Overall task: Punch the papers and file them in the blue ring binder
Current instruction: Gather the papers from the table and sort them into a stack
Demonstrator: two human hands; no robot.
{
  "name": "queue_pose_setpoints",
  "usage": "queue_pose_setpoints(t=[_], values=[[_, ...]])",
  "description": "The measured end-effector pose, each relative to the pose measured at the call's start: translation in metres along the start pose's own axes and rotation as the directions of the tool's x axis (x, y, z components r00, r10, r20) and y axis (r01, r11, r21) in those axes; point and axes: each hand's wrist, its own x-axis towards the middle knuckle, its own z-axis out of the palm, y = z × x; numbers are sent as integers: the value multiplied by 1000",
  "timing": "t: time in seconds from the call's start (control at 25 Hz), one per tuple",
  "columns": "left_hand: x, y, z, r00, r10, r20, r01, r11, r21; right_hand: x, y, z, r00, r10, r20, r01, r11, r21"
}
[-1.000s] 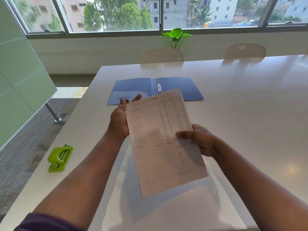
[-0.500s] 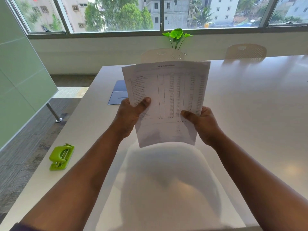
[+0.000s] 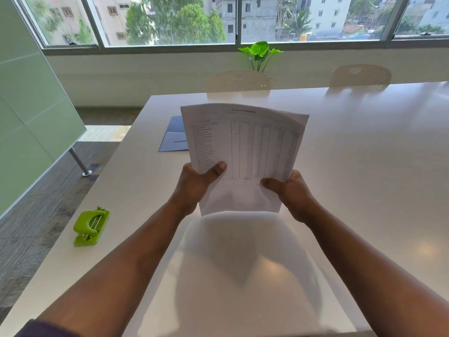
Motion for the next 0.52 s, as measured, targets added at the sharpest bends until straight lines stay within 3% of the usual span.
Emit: queue_pose_setpoints(t=[0.36, 0.52], values=[[-6, -24, -3, 998, -65, 10, 65, 998, -9, -4, 13, 4, 997, 72, 7, -73, 997, 30], [-5, -25, -5, 993, -100, -60, 103, 993, 49, -5, 5, 4, 998, 45, 51, -48, 997, 64]])
